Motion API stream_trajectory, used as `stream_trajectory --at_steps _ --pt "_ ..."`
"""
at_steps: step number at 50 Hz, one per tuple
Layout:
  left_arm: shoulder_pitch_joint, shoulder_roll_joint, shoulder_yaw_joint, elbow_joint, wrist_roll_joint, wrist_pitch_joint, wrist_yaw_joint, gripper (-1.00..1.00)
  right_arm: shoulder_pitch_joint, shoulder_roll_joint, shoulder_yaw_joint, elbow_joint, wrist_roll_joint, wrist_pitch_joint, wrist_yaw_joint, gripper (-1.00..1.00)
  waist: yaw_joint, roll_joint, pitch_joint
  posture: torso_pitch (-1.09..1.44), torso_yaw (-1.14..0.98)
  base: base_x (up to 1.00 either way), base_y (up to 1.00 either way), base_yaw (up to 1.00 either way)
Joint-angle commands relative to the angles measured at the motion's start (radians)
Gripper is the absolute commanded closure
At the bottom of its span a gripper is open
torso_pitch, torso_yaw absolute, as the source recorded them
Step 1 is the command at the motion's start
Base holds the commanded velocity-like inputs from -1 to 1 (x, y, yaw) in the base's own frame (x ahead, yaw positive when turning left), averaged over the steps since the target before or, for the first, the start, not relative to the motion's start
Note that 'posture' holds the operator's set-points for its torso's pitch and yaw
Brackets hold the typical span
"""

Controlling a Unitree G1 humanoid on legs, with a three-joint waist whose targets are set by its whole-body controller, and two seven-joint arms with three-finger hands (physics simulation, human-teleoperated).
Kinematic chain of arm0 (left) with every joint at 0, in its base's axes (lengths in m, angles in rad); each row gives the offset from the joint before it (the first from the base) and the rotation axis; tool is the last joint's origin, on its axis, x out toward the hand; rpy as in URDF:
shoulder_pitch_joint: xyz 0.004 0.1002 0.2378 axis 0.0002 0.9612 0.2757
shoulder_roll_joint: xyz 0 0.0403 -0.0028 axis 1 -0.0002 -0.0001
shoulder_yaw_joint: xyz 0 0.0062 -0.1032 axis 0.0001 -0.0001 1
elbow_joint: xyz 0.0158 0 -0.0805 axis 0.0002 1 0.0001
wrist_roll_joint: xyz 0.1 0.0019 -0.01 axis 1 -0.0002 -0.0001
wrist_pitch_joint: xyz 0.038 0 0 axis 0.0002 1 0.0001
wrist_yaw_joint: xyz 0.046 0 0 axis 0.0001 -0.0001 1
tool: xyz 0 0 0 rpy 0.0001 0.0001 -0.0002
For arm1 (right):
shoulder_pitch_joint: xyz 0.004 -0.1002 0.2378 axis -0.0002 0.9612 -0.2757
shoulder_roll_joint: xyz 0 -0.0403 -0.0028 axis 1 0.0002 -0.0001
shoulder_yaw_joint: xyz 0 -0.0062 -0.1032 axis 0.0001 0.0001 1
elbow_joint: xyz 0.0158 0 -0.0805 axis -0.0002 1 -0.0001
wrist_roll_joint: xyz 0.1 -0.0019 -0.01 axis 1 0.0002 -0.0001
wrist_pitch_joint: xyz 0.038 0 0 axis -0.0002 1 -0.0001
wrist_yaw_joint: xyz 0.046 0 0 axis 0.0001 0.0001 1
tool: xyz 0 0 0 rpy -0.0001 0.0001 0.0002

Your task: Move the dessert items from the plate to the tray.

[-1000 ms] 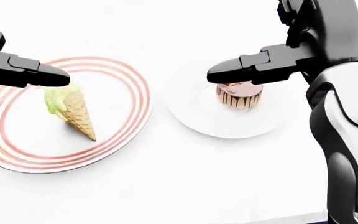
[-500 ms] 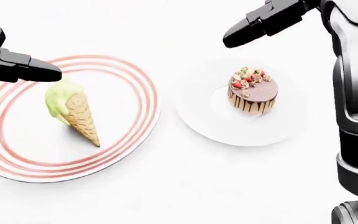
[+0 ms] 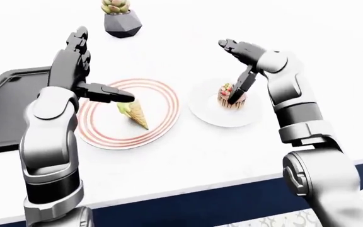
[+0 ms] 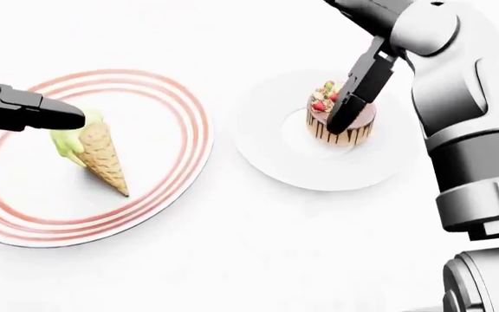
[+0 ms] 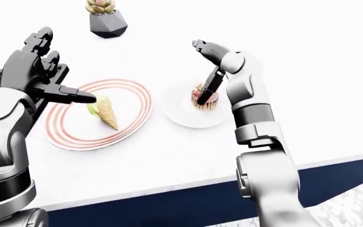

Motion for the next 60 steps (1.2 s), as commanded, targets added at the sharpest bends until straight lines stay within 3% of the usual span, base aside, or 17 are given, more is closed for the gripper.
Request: stream_trajectory --at_steps 1,27,28,30,41,46,60 --pt "-0.031 0.012 0.007 -0.033 0.002 -0.029 0.006 -1.0 -0.037 -0.013 -0.011 -0.041 -0.027 -0.029 0.01 -1.0 0.0 0.001 -0.033 0.0 0.0 0.0 0.0 0.0" --pt "-0.021 0.02 0.017 -0.055 0.002 -0.011 -0.005 -1.0 0.066 0.0 -0.016 -0.101 -0.149 -0.076 0.133 -0.98 0.0 0.0 -0.037 0.0 0.0 0.0 0.0 0.0" --pt "-0.018 0.02 0.019 -0.055 0.001 -0.012 -0.004 -1.0 0.065 0.001 -0.018 -0.099 -0.15 -0.075 0.13 -0.96 0.0 0.0 -0.037 0.0 0.0 0.0 0.0 0.0" --pt "-0.012 0.019 0.02 -0.058 0.0 -0.013 -0.004 -1.0 0.067 0.004 -0.018 -0.105 -0.152 -0.066 0.142 -0.67 0.0 0.0 -0.038 0.0 0.0 0.0 0.0 0.0" --pt "-0.012 0.024 0.023 -0.053 -0.004 -0.015 0.001 -1.0 0.073 0.005 -0.019 -0.118 -0.157 -0.059 0.168 -0.35 -0.003 -0.001 -0.036 0.0 0.0 0.0 0.0 0.0" --pt "-0.01 0.024 0.022 -0.051 -0.005 -0.017 0.002 -1.0 0.074 0.005 -0.02 -0.128 -0.157 -0.055 0.178 -0.37 -0.001 0.0 -0.037 0.0 0.0 0.0 0.0 0.0" --pt "-0.032 0.032 0.023 -0.045 -0.003 -0.005 0.004 -1.0 0.057 -0.001 -0.02 -0.108 -0.158 -0.076 0.158 -0.15 0.0 -0.001 -0.041 0.0 0.0 0.0 0.0 0.0"
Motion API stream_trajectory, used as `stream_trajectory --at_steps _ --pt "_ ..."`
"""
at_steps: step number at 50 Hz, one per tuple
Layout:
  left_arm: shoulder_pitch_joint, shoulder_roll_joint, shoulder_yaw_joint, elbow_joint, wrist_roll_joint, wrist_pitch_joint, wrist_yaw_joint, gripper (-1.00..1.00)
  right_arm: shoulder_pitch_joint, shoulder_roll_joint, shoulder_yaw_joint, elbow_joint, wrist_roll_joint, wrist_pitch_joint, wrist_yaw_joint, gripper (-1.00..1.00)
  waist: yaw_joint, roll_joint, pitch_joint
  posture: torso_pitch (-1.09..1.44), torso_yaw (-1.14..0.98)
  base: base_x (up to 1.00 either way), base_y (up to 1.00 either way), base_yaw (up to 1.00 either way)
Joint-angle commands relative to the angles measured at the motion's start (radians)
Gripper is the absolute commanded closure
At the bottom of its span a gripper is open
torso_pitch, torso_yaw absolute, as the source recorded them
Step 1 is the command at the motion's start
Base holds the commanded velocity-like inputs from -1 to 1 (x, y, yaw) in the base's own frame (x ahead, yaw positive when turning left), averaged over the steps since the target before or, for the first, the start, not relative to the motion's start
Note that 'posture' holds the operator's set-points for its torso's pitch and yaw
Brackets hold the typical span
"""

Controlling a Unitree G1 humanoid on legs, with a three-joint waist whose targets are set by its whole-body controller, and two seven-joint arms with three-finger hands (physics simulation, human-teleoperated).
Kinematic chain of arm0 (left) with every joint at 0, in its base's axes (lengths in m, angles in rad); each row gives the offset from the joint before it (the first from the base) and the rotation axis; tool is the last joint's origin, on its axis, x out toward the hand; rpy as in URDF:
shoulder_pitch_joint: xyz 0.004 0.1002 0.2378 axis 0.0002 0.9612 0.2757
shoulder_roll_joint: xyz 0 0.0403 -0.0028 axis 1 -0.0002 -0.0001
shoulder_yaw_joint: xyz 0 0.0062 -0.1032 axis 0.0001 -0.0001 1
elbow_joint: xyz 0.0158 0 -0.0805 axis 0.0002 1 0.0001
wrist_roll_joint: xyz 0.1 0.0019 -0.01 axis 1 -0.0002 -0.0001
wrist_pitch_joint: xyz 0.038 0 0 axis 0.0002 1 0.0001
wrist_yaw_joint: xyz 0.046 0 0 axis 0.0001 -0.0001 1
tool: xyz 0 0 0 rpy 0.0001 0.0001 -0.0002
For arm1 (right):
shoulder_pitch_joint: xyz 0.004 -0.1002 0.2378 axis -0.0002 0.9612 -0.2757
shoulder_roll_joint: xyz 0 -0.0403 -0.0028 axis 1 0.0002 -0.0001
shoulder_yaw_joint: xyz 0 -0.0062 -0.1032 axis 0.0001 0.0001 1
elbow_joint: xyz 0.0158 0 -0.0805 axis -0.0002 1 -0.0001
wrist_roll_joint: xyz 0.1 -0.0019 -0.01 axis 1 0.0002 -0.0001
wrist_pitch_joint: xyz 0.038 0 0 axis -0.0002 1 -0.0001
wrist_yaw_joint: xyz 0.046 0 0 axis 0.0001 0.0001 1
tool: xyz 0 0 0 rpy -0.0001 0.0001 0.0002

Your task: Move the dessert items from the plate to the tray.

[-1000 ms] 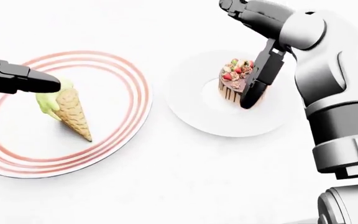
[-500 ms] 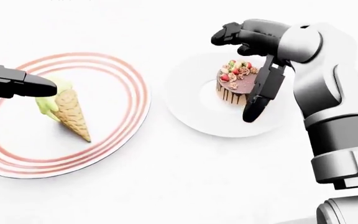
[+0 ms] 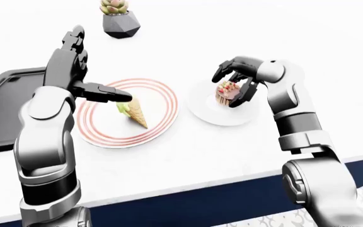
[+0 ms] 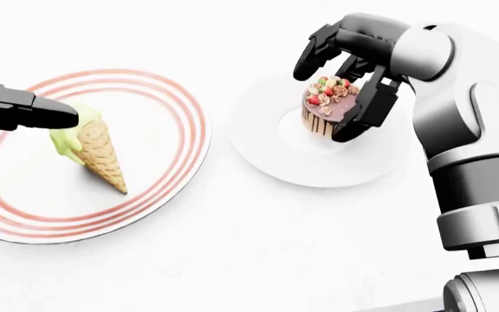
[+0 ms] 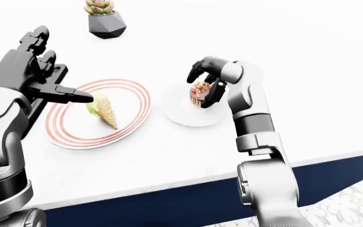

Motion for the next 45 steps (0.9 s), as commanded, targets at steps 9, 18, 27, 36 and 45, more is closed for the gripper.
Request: stream_trajectory --at_steps 9,18,27,36,45 --pt "-0.019 0.018 0.019 -0.035 0.001 -0.03 0.011 -1.0 -0.044 -0.007 -0.004 -0.007 0.005 -0.021 -0.011 0.12 0.0 0.004 -0.028 0.0 0.0 0.0 0.0 0.0" --pt "-0.016 0.021 0.025 -0.041 -0.003 -0.025 0.015 -1.0 -0.076 -0.01 -0.011 -0.024 0.018 -0.026 -0.04 1.0 0.0 0.005 -0.025 0.0 0.0 0.0 0.0 0.0" --pt "-0.032 0.034 0.02 -0.012 -0.005 -0.037 0.011 -1.0 -0.108 -0.025 -0.031 -0.081 0.062 0.027 -0.068 1.0 0.0 0.008 -0.016 0.0 0.0 0.0 0.0 0.0" --pt "-0.125 0.112 -0.014 0.114 0.054 -0.087 -0.104 -1.0 -0.116 0.003 -0.124 -0.209 0.295 0.263 -0.167 1.0 0.0 0.005 -0.01 0.0 0.0 0.0 0.0 0.0" --pt "-0.233 0.287 -0.094 0.436 0.297 -0.65 -0.448 -1.0 -0.072 -0.024 -0.108 -0.393 0.524 0.528 -0.279 1.0 0.01 -0.003 -0.006 0.0 0.0 0.0 0.0 0.0"
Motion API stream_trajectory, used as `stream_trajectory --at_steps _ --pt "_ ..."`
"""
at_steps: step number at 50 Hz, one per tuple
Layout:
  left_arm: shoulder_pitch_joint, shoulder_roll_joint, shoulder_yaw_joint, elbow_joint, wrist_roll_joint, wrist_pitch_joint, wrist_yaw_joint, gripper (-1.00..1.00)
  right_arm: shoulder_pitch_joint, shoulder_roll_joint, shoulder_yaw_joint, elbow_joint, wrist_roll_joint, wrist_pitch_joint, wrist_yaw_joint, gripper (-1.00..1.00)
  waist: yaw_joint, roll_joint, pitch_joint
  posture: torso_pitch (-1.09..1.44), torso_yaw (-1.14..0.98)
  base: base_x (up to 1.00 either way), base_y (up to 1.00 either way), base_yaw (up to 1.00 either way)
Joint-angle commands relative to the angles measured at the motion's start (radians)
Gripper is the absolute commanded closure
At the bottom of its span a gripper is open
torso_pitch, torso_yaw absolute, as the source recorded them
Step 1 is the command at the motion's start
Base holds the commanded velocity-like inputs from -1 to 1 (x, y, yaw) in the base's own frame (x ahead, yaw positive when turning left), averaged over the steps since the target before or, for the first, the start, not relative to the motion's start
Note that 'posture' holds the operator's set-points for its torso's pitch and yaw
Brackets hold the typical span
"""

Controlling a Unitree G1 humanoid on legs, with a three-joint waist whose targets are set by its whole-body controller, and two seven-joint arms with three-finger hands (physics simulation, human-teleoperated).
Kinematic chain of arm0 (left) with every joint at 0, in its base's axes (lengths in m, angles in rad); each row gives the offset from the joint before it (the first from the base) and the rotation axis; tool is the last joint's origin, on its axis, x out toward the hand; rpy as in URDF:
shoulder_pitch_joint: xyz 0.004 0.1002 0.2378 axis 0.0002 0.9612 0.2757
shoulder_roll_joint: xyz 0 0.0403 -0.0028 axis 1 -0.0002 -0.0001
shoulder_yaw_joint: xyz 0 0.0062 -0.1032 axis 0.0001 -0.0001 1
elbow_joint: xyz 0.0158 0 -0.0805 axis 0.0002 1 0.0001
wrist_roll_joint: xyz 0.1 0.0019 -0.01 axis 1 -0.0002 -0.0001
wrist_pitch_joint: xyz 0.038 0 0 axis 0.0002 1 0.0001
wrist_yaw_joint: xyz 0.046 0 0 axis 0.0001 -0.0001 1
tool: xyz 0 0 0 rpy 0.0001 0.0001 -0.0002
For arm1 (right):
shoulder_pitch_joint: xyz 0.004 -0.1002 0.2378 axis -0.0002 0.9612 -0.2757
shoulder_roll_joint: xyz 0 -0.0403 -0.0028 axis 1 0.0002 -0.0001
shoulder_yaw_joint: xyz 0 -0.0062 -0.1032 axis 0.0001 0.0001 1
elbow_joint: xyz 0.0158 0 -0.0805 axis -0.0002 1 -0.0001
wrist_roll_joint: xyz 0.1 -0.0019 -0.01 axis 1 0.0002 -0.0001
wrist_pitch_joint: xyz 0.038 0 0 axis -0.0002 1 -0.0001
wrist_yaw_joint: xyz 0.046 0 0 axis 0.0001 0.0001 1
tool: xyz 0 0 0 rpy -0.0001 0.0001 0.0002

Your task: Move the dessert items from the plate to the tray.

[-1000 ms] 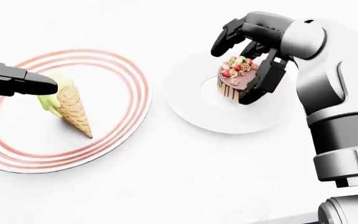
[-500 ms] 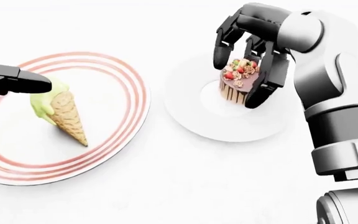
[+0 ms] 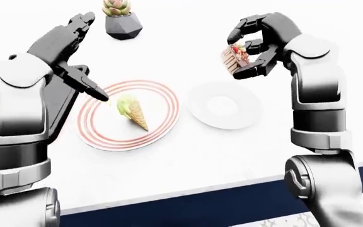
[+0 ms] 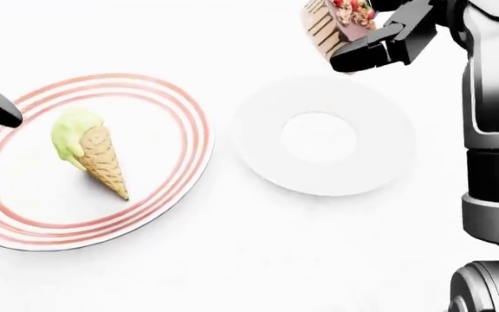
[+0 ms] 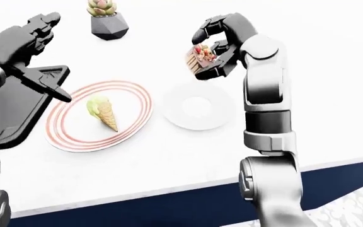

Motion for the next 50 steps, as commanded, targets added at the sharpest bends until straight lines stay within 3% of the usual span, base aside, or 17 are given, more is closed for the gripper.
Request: stream_trajectory --at_steps 1,4,5,9,17,20,37,50 --pt "-0.049 0.041 0.021 0.051 0.111 -0.307 -0.088 -1.0 -0.057 0.003 -0.028 -0.046 0.069 0.031 -0.066 1.0 0.005 0.0 -0.031 0.0 0.0 0.0 0.0 0.0" --pt "-0.102 0.06 0.014 0.228 0.216 -0.572 -0.114 -1.0 -0.057 -0.005 -0.004 -0.069 0.117 0.056 -0.081 1.0 0.004 -0.002 -0.032 0.0 0.0 0.0 0.0 0.0" --pt "-0.125 0.059 0.014 0.28 0.256 -0.631 -0.1 -1.0 -0.067 0.007 -0.014 -0.083 0.136 0.12 -0.098 1.0 0.006 -0.002 -0.033 0.0 0.0 0.0 0.0 0.0" --pt "-0.204 0.04 -0.012 0.458 0.353 -0.875 -0.09 -1.0 -0.063 0.002 -0.013 -0.114 0.201 0.137 -0.123 1.0 0.01 -0.003 -0.036 0.0 0.0 0.0 0.0 0.0" --pt "-0.268 -0.002 -0.031 0.604 0.492 -1.05 -0.076 -1.0 -0.093 -0.014 0.001 -0.145 0.268 0.188 -0.171 1.0 0.011 -0.007 -0.039 0.0 0.0 0.0 0.0 0.0" --pt "-0.253 -0.022 -0.028 0.595 0.502 -1.074 -0.117 -1.0 -0.094 -0.021 0.004 -0.13 0.271 0.177 -0.186 1.0 0.011 -0.008 -0.039 0.0 0.0 0.0 0.0 0.0" --pt "-0.346 -0.124 -0.084 0.805 0.67 -1.15 0.001 -1.0 -0.097 -0.029 0.013 -0.134 0.282 0.157 -0.183 1.0 0.011 -0.01 -0.045 0.0 0.0 0.0 0.0 0.0" --pt "-0.294 -0.144 -0.075 0.756 0.656 -1.14 -0.063 -1.0 -0.102 -0.03 0.014 -0.12 0.284 0.142 -0.183 1.0 0.008 -0.008 -0.046 0.0 0.0 0.0 0.0 0.0"
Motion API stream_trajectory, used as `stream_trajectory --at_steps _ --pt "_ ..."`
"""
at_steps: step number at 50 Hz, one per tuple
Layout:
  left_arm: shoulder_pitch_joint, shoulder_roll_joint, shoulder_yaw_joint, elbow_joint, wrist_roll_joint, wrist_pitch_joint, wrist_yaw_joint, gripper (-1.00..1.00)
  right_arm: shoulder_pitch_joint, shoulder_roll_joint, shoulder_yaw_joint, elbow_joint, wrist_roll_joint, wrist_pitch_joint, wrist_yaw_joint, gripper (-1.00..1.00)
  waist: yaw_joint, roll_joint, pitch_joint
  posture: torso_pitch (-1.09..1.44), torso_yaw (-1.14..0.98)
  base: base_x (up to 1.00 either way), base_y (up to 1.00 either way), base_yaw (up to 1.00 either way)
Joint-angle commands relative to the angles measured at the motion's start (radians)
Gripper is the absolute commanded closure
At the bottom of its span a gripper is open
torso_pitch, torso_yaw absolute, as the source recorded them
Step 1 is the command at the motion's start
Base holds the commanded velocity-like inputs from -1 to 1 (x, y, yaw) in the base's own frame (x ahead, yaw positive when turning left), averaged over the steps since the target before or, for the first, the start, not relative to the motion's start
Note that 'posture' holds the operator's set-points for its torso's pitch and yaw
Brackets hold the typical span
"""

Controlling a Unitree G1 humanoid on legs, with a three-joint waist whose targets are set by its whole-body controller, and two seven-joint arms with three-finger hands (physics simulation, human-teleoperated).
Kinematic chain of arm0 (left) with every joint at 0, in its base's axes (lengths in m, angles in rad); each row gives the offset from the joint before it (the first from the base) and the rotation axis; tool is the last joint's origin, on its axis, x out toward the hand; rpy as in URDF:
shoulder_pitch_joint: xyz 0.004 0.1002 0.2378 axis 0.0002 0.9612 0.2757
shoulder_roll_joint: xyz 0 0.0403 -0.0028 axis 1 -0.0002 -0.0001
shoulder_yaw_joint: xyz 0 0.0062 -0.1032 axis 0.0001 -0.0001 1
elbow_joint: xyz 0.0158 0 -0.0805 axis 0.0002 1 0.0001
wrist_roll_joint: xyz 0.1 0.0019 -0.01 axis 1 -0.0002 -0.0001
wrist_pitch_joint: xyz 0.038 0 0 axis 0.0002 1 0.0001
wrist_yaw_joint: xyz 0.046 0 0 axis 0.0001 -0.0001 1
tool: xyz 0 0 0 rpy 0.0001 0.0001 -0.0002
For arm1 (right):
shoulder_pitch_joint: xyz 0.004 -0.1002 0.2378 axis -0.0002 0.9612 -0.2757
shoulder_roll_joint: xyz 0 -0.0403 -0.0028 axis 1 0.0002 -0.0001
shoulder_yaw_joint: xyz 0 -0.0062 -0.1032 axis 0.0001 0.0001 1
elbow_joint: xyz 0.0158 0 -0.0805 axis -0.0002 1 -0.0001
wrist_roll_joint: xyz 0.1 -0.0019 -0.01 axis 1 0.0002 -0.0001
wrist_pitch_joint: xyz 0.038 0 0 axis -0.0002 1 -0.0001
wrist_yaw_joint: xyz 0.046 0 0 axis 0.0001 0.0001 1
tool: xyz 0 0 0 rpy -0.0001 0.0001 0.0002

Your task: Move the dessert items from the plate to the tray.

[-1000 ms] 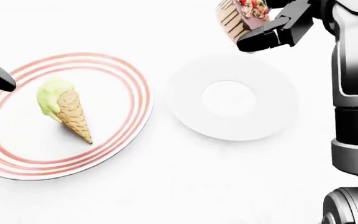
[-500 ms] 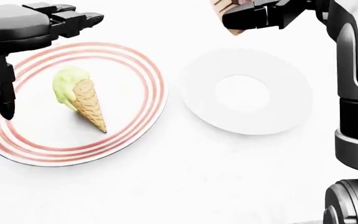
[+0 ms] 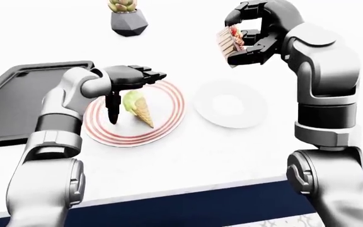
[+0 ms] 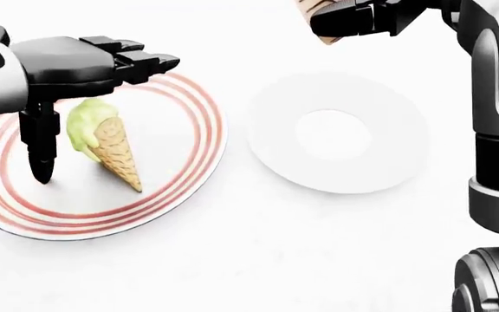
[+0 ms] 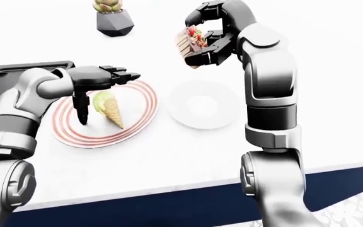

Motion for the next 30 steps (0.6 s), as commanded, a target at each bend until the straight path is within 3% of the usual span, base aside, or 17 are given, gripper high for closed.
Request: stream_trajectory --at_steps 1,2,3,6,7,17,24,30 --pt "-0.023 0.004 0.014 -0.034 -0.026 0.001 -0.008 -0.88 -0.045 -0.011 -0.018 -0.043 0.006 -0.044 -0.009 1.0 0.0 -0.001 -0.035 0.0 0.0 0.0 0.0 0.0" --pt "-0.019 0.002 0.018 -0.039 -0.036 0.006 -0.024 -0.83 -0.044 -0.011 -0.017 -0.044 0.006 -0.046 -0.008 1.0 0.0 -0.001 -0.035 0.0 0.0 0.0 0.0 0.0" --pt "-0.019 0.003 0.017 -0.041 -0.034 0.007 -0.023 -0.55 -0.044 -0.012 -0.017 -0.043 0.005 -0.048 -0.009 1.0 0.0 0.0 -0.035 0.0 0.0 0.0 0.0 0.0" --pt "-0.019 0.0 0.023 -0.048 -0.051 0.01 -0.048 -0.51 -0.041 -0.011 -0.017 -0.043 0.005 -0.051 -0.009 1.0 0.001 0.0 -0.034 0.0 0.0 0.0 0.0 0.0" --pt "-0.015 0.002 0.021 -0.056 -0.052 0.01 -0.056 -0.33 -0.037 -0.012 -0.016 -0.042 0.002 -0.055 -0.009 1.0 0.002 0.001 -0.034 0.0 0.0 0.0 0.0 0.0" --pt "-0.005 -0.008 0.018 -0.112 -0.067 0.033 -0.124 -0.11 -0.019 -0.011 -0.021 -0.064 0.008 -0.051 -0.01 1.0 0.006 0.001 -0.03 0.0 0.0 0.0 0.0 0.0" --pt "-0.025 -0.013 0.018 -0.123 -0.061 0.027 -0.126 0.01 -0.011 -0.013 -0.024 -0.08 0.012 -0.043 -0.013 1.0 0.007 -0.004 -0.031 0.0 0.0 0.0 0.0 0.0" --pt "-0.035 -0.015 0.014 -0.113 -0.032 0.022 -0.079 0.15 -0.013 -0.016 -0.021 -0.079 0.008 -0.048 -0.016 1.0 0.006 -0.007 -0.031 0.0 0.0 0.0 0.0 0.0"
